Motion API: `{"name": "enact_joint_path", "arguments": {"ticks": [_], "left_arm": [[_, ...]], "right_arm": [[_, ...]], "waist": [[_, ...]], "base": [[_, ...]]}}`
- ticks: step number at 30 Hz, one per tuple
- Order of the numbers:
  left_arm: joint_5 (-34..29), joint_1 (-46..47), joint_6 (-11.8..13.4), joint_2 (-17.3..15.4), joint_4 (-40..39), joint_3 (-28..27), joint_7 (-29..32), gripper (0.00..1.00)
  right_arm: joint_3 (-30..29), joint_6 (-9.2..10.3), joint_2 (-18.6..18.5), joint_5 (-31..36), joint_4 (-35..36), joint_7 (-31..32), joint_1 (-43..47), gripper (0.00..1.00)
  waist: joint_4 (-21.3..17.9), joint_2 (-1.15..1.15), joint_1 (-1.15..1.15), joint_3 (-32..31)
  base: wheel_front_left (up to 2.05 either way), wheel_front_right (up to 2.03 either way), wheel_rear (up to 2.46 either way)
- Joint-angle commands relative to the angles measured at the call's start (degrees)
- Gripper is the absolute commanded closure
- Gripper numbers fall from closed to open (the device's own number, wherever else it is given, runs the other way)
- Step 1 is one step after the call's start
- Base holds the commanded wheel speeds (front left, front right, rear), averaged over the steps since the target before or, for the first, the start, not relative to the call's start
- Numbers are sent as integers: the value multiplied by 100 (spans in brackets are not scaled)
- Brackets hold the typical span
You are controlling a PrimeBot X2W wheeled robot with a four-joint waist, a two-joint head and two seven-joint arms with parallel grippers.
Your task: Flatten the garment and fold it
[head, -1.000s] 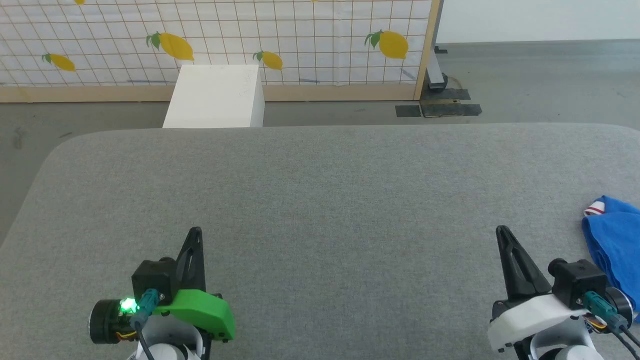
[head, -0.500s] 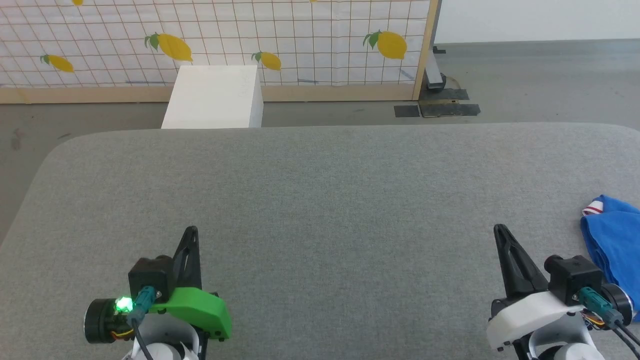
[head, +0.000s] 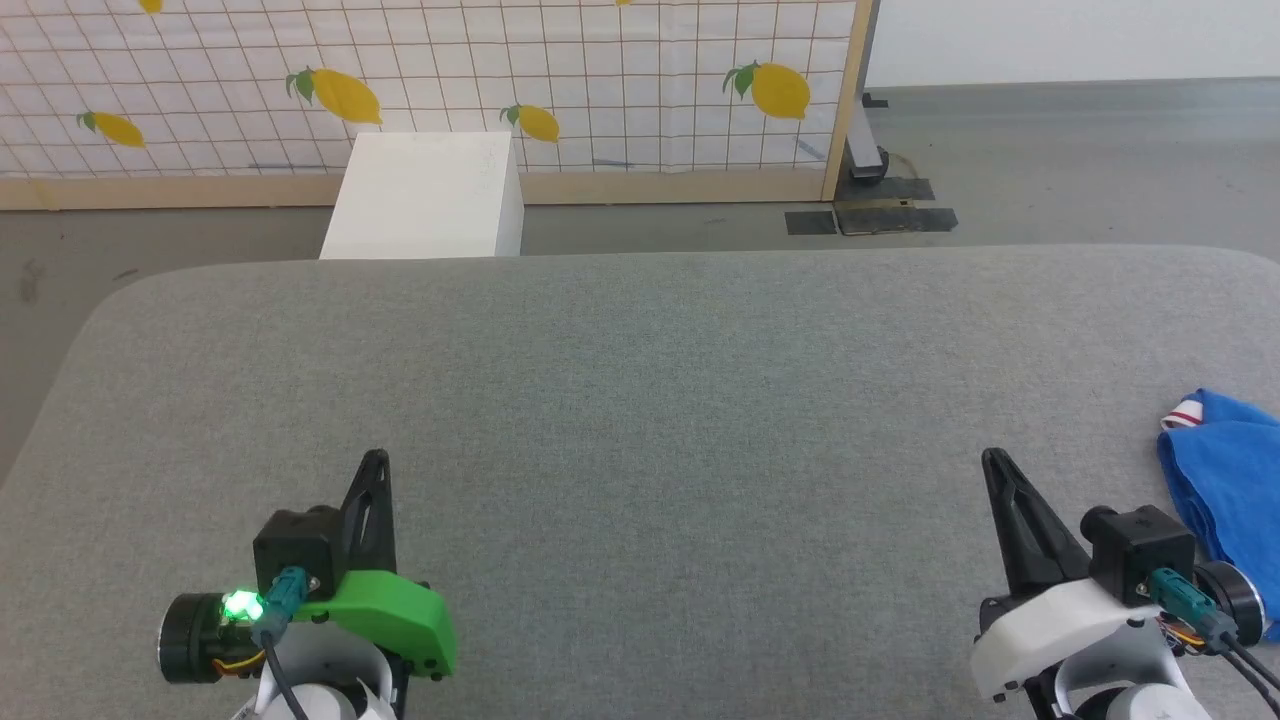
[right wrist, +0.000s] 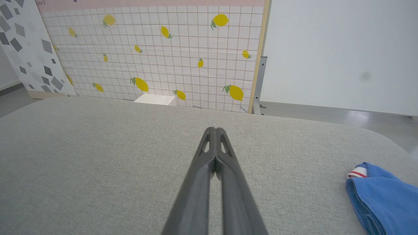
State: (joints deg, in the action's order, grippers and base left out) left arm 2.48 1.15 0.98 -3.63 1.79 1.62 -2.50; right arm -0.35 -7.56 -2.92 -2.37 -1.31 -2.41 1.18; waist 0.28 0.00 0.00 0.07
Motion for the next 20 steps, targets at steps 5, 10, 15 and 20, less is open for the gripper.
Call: {"name": "enact_joint_path", "arguments": {"ticks": [5, 10, 15, 20], "left_arm": [[-105, -87, -55, 46, -70, -63, 95, 100], [-157, -97, -71, 57, -110, -99, 152, 100], [-212, -108, -87, 68, -151, -137, 211, 100], [-248, -115, -98, 75, -179, -162, 250, 100]], "right_arm": [[17, 7, 4, 118, 67, 87, -98, 100], [23, 7, 4, 161, 90, 143, -105, 100], [30, 7, 4, 207, 115, 202, -113, 100], [35, 8, 4, 237, 131, 241, -118, 100]], "waist": [[-8, 0, 0, -2], [-15, 0, 0, -4], [-23, 0, 0, -6], [-28, 0, 0, -7]], "base": [[0, 0, 0], [0, 0, 0], [0, 0, 0], [0, 0, 0]]}}
